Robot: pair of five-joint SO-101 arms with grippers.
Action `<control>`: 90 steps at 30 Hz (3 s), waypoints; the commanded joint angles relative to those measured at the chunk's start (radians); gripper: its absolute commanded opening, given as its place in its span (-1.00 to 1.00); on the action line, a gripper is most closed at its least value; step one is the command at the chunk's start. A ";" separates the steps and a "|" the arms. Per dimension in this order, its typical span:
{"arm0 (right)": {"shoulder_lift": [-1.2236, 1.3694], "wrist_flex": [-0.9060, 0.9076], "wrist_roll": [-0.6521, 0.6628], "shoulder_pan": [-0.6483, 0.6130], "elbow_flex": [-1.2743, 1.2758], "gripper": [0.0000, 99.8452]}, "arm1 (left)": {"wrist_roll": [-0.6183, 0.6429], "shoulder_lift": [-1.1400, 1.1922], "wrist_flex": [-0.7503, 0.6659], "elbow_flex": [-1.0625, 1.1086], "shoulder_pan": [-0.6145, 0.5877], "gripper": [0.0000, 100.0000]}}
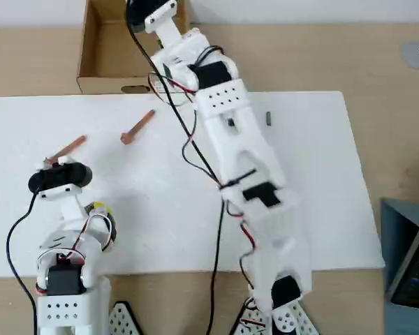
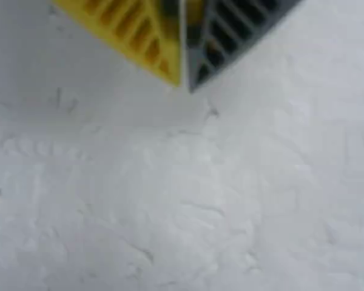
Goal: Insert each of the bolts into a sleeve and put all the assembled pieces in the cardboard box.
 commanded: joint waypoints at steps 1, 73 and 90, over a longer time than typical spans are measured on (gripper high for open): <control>0.124 -0.032 0.015 0.024 -0.271 -0.98 | 0.003 -0.007 -0.014 -0.006 -0.008 -1.00; 0.062 0.956 0.288 0.200 -0.651 -0.98 | 0.003 -0.007 -0.014 -0.006 -0.008 -1.00; -0.119 0.953 0.799 0.306 -0.124 -0.96 | 0.003 -0.007 -0.014 -0.006 -0.008 -1.00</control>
